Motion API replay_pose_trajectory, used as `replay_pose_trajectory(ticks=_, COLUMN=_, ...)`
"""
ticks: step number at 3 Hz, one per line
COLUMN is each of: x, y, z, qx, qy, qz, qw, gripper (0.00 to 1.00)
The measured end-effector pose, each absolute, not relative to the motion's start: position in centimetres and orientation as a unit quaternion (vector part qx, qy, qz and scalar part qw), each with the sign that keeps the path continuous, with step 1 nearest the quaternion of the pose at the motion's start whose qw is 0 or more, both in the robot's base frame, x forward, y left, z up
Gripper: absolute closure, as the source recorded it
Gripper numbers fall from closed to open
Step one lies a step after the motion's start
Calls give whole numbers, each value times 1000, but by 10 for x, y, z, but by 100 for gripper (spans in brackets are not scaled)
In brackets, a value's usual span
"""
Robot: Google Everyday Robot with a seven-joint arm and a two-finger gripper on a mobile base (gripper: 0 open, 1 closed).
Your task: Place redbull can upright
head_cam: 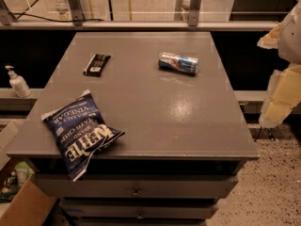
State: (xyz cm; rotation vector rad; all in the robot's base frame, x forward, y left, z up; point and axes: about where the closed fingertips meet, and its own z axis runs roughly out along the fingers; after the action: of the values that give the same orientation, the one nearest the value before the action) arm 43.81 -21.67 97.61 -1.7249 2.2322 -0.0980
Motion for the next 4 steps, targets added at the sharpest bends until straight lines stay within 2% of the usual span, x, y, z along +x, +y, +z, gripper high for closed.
replay_pose_trajectory(ticks=1, x=438, y=-217, z=976, qx=-603, qy=781, qz=-34, qw=159, gripper=0)
replay_pose_trajectory(ticks=2, x=445, y=-193, z=975, qx=-625, qy=760, qz=-33, qw=174, gripper=0)
replay_pose_trajectory(ticks=4, x=517, y=-120, z=948, qx=-652, qy=723, qz=-40, qw=224, gripper=0)
